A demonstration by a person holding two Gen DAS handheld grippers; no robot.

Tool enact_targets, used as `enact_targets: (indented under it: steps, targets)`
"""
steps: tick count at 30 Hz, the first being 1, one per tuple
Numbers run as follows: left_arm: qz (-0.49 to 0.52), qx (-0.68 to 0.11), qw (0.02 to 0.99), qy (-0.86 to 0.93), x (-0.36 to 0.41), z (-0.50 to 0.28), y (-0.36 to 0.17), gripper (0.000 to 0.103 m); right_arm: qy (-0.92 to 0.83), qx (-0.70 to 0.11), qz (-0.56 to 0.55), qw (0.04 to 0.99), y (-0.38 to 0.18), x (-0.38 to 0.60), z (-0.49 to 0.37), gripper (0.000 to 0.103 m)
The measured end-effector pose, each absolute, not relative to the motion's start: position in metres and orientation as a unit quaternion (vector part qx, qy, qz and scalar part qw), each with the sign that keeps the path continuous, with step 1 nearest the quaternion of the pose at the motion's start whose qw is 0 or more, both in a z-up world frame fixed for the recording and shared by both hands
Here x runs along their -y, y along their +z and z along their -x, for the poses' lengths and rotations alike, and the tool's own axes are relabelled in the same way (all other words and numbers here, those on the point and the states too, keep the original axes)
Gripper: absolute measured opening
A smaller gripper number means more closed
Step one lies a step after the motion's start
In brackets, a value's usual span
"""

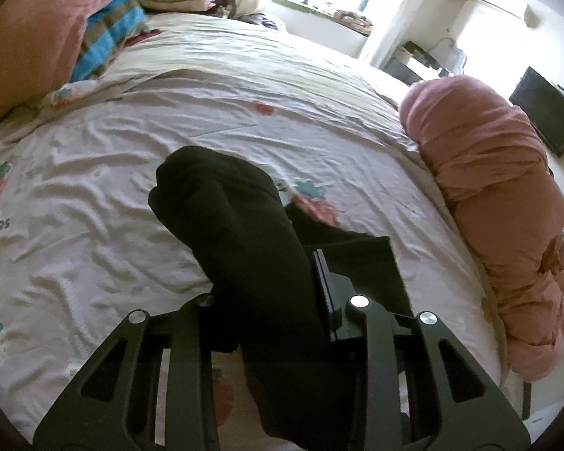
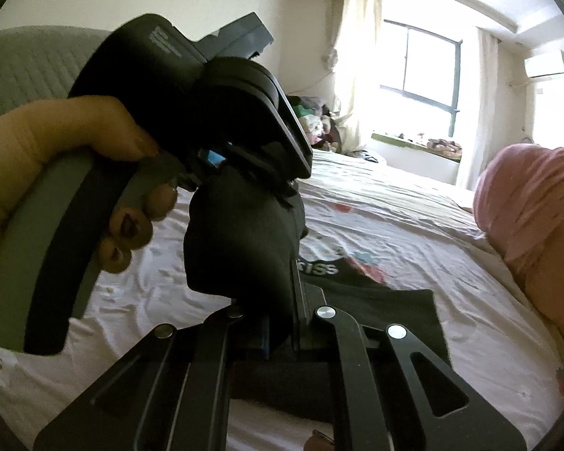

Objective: Fold small clothes

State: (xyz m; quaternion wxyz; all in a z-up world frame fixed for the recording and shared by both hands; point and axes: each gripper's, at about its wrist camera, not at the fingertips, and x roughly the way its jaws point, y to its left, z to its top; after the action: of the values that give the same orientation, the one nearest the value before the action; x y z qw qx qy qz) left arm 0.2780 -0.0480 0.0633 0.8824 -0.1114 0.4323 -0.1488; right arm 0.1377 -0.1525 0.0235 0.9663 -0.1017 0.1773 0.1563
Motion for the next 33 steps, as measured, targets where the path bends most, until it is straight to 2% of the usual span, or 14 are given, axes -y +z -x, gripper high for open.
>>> enact_targets:
  steps: [19, 28, 31, 33]
  targets:
    - [0.081, -0.457, 0.866, -0.184, 0.126, -0.285, 0.053, 0.023, 0.122, -0.215, 0.039, 0.968, 0.010, 0.222, -0.129, 0.006]
    - [0.077, -0.482, 0.849, -0.199, 0.153, -0.292, 0.026, 0.023, 0.121, -0.276, -0.023, 0.953, -0.010, 0.260, -0.144, 0.007]
    - [0.073, -0.491, 0.845, -0.198, 0.160, -0.294, 0.017, 0.027, 0.127, -0.299, -0.054, 0.944, -0.020, 0.271, -0.148, 0.007]
    - [0.077, -0.500, 0.841, -0.192, 0.163, -0.298, 0.011, 0.035, 0.133, -0.313, -0.078, 0.937, -0.025, 0.278, -0.152, 0.007]
